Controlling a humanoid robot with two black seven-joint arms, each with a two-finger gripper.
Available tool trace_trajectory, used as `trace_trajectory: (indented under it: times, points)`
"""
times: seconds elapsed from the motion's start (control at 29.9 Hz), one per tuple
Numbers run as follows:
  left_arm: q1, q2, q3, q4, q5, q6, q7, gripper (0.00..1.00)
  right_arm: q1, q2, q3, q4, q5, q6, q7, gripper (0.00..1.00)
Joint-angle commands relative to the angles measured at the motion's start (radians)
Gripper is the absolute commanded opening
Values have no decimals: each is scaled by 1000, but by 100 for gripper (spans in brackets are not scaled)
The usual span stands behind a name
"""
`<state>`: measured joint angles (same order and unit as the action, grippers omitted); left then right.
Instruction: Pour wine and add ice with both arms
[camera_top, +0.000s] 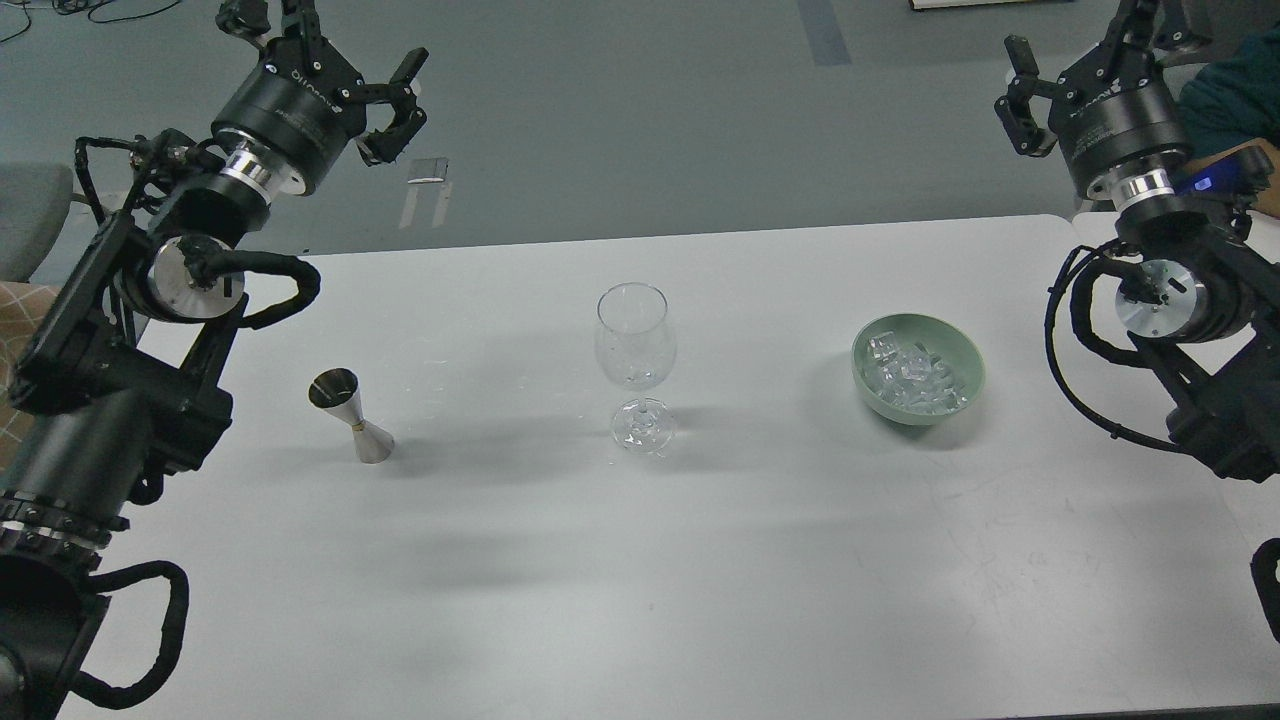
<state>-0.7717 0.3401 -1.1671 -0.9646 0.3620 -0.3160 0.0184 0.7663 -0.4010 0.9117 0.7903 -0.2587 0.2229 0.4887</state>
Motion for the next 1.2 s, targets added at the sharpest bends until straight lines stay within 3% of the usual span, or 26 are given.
trace_trajectory:
  times: [0.0, 0.4, 0.57, 0.64, 0.84, 0.97, 1.17]
  points:
    - [-1, -7, 4, 1, 0, 0, -2, 98, -10, -35, -1, 21, -1, -3, 0, 100]
    - [-5, -18, 6, 46, -5, -3, 0, 98, 5, -52, -10, 41, -10, 0, 0, 100]
    - [-1, -1, -6, 58, 8, -152, -15, 98, 27, -72, -60, 46, -10, -2, 0, 100]
    - [-1, -1, -3, 75, 9, -163, -15, 98, 33, -73, -65, 41, -8, -3, 0, 100]
    - [-17, -21, -11, 168, -3, -115, -18, 98, 44, -88, -65, 30, -8, 1, 0, 100]
    - [-23, -32, 4, 207, -9, -34, -37, 99, 65, -84, -76, 30, -10, -3, 0, 100]
    - [-32, -35, 7, 195, -11, -38, -40, 98, 65, -93, -97, 38, -10, -3, 0, 100]
